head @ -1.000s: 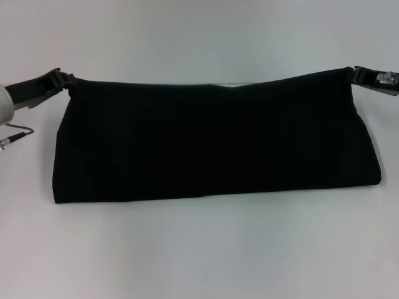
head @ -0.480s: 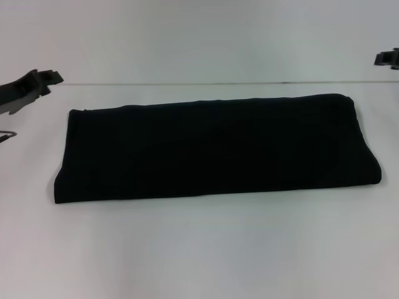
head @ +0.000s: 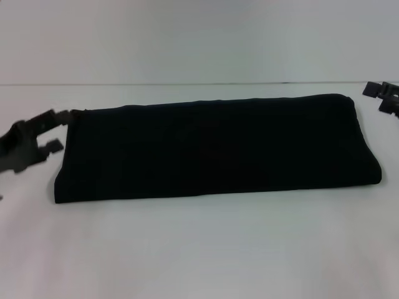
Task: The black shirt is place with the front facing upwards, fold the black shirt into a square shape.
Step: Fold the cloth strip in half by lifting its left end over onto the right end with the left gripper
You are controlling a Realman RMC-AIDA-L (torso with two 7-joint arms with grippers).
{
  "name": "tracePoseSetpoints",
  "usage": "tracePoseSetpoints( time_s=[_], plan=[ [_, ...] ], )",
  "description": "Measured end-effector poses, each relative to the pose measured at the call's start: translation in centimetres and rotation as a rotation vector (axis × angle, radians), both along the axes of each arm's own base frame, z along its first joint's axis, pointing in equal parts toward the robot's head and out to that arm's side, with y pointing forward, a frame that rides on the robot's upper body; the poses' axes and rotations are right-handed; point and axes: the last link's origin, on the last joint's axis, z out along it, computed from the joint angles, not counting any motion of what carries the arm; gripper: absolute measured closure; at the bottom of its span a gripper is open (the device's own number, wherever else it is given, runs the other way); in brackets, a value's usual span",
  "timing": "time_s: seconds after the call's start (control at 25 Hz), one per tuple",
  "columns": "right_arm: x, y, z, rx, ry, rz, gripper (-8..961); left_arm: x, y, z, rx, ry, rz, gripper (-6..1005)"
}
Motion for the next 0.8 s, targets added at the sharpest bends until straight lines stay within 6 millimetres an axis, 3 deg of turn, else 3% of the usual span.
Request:
tracePoseSetpoints(
  time_s=[0.24, 0.36, 0.8],
  plan=[
    [1.7, -2.4, -1.3, 0.041, 0.137, 0.015, 144, -2.3, -4.1, -0.8, -0.054, -0.176, 0.118, 99],
    [1.8, -2.4, -1.4, 0.047, 0.136, 0.015, 36, -2.9, -4.7, -1.2, -0.063, -0.202, 0.165, 84],
    [1.7, -2.1, -1.5, 0.056, 0.122, 0.024, -2, -4.5, -4.2, -3.4, -0.095, -0.211, 0.331, 63]
  ],
)
